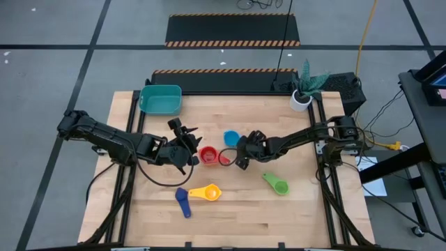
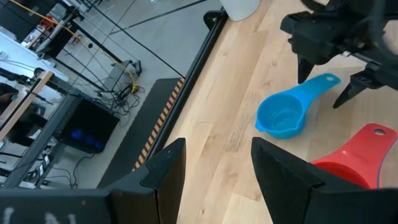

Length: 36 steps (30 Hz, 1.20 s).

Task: Nest measuring cups in basket
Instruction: Stack the light blue measuring cup on top of the red measuring cup

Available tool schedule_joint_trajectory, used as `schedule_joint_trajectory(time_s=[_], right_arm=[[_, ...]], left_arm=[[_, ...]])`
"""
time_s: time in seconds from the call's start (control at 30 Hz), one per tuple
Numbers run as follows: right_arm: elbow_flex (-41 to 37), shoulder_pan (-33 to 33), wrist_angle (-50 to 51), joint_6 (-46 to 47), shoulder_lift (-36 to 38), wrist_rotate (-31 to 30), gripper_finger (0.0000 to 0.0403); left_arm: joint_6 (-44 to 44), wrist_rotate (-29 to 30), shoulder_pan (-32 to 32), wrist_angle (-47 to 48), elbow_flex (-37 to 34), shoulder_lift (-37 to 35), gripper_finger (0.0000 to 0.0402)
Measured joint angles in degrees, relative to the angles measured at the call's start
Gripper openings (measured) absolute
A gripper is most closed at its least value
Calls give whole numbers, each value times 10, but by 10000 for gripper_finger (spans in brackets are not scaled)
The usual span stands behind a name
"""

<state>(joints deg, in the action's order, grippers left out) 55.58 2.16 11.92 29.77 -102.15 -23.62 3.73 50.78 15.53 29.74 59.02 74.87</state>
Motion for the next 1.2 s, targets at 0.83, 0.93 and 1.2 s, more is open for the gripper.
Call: schedule_joint_trajectory(time_s=[0.83,0.93,1.2], right_arm=[[-19,-14,-54,-63,0,47,184],[-19,-14,-54,-67,0,47,168],[-19,-14,-53,-80,5,47,127]], left_arm=[[-2,0,0,0,0,0,186],[-3,0,0,0,0,0,186],[-3,0,0,0,0,0,186]])
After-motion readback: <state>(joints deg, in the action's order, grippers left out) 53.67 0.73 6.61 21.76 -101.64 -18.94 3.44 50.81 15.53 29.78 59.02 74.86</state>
